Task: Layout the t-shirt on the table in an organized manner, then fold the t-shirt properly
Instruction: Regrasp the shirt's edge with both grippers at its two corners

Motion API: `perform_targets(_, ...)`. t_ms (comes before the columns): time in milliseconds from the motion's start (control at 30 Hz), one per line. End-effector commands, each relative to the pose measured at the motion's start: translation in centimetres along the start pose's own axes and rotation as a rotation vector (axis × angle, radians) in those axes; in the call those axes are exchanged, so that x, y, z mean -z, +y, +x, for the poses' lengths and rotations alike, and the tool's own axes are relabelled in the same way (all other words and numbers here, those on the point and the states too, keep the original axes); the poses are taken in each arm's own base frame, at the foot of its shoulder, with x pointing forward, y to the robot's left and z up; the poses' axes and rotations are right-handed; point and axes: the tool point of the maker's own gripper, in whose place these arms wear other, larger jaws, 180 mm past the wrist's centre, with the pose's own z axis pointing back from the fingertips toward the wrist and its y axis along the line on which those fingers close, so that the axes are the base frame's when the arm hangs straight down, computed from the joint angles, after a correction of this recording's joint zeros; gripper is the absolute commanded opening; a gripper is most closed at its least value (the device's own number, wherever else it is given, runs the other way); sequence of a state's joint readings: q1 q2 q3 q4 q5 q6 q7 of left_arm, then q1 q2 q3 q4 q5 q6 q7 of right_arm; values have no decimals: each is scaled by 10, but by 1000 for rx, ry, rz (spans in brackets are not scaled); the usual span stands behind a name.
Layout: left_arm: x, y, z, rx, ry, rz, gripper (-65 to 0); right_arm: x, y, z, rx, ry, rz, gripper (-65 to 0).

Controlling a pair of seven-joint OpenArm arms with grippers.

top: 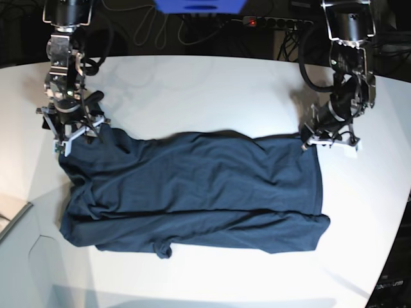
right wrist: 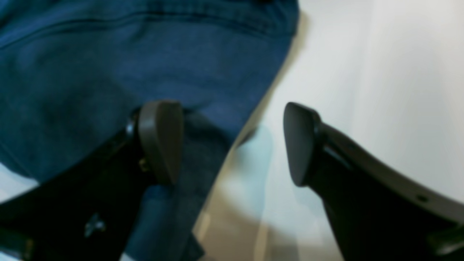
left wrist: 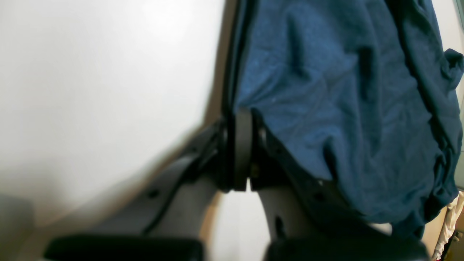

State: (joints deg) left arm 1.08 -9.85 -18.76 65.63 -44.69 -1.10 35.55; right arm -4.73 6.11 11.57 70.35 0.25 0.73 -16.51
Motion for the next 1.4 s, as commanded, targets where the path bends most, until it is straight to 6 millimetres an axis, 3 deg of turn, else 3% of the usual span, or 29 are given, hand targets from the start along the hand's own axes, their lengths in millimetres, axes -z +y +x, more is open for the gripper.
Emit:
perform_targets(0, -2, 4, 7, 13, -8, 19, -650, -1, 2, -7, -15, 34, 5, -210)
perform_targets(67, -2, 4, 7, 13, -8, 19, -650, -2, 14, -9, -37, 35, 32, -230)
perform_targets(133, -2, 3, 8, 13, -9, 18, -650, -3, 26, -13, -61, 43, 60, -292)
perform_targets(200, -2, 4, 7, 14, -8, 20, -650, -5, 32, -16, -74, 45, 74, -390)
perform_targets(300, -3, 5, 7, 14, -8, 22, -650, -5, 32, -18, -75, 49, 75, -605)
perform_targets(333, -5, 5, 11, 22, -17, 20, -650, -5, 31, -17, -72, 49, 73, -650)
perform_targets(400, -11, 1, 22, 47, -44, 11, -650, -8, 30, -23, -74, 57, 72, -650)
perform_targets(500, -21, -5, 29, 77, -73, -6, -650, -18, 25, -9, -81, 6, 66, -650)
perform_targets(600, -36, -8, 45, 102, -126, -17, -650, -38, 8, 19, -62, -85, 30, -650)
perform_targets(767, -60, -4, 67, 98, -212, -15, -650, -68, 4, 49, -74, -190, 24, -650)
perform_targets(900, -70, 5, 73, 91, -238, 2, -650, -73, 1, 50, -76, -195, 18, -650)
perform_targets(967, -69, 7, 73, 89, -236, 6, -650, -67, 5, 34, -79, -126, 27, -650)
perform_targets(1033, -69, 7, 71, 88, -234, 8, -650, -62, 7, 23, -79, -50, 31, -606)
perform_targets(1133, -72, 13, 69, 82, -233, 19, -650, -58, 13, 9, -77, 47, 40, -478)
perform_targets(1267, -72, 15, 68, 80, -229, 23, -650, -58, 27, 6, -38, 69, 59, -313)
perform_targets(1367, -72, 15, 68, 80, -229, 23, -650, -58, 32, 6, -30, 71, 67, -247)
